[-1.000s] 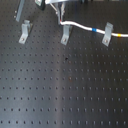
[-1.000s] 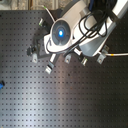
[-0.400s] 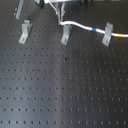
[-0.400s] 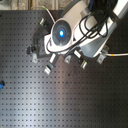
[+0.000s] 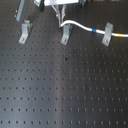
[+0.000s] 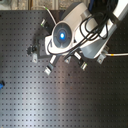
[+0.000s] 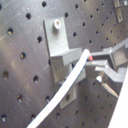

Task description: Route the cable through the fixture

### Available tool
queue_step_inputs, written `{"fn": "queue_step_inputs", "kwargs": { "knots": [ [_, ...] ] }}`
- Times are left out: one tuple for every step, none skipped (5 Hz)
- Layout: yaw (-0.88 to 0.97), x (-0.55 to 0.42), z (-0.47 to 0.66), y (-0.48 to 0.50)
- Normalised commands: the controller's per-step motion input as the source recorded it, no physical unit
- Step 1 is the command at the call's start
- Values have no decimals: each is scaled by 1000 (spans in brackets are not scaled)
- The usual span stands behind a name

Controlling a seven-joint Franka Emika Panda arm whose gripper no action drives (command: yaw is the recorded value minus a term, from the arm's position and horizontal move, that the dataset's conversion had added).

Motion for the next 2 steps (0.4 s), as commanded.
{"fn": "queue_step_inputs", "kwargs": {
  "knots": [
    [0,-118,-11,-228],
    [477,-91,-21,-168]
  ]
}}
